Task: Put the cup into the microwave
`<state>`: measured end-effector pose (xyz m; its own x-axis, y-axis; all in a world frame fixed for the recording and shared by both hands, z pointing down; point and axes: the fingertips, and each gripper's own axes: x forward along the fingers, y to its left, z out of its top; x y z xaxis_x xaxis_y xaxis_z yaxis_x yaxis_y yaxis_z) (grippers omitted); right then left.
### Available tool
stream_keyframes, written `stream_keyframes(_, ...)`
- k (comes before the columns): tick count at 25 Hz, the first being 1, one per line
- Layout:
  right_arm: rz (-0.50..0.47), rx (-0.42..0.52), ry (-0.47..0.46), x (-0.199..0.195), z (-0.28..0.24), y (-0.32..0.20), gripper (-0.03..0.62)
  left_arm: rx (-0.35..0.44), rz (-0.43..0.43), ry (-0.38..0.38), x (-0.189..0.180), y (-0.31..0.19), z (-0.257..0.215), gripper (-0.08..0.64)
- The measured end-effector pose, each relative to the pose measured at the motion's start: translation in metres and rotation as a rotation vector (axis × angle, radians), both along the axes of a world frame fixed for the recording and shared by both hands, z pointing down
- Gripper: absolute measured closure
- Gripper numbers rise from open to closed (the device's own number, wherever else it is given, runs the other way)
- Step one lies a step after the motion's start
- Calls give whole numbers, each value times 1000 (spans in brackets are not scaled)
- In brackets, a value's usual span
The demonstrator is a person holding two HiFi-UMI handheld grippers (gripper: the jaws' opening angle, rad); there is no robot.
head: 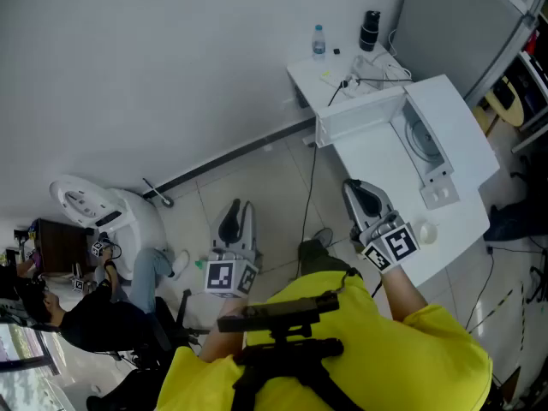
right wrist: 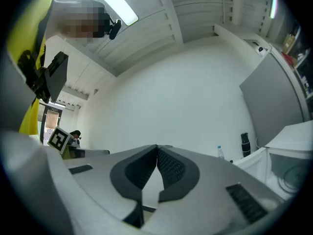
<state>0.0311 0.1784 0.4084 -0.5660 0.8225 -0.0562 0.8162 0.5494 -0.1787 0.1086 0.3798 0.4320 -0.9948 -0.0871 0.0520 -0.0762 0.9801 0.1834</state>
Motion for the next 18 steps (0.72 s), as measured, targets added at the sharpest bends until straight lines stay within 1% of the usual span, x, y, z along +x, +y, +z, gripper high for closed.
stream_keyframes(2,15,-4,0,-40,0,0,586,18,16,-3,-43,-3,-1,471)
stream_keyframes(4,40,-7,-10,-81,-2,-6,586,21,55,-16,-88,-15,-6,471)
stream_keyframes(6,113,-12,-14,-119,-6,-22,586,6,144,-18,-139,-33,-13,471)
stream_keyframes(8,221,-24,0,-144,-12,-46,586,-9,257,-12,-185,-54,-22,471)
stream_keyframes(11,350,-10,3,-157,-16,-88,586,-24,402,-16,-234,-97,-29,471)
stream_keyframes(14,493,-8,11,-161,-12,-139,586,-17,541,-16,-270,-152,-22,471)
stream_keyframes(16,623,-8,14,-152,-9,-178,586,-16,660,-14,-287,-197,-18,471)
stream_keyframes(18,787,-2,13,-133,-10,-220,586,-11,813,-24,-299,-251,-18,471)
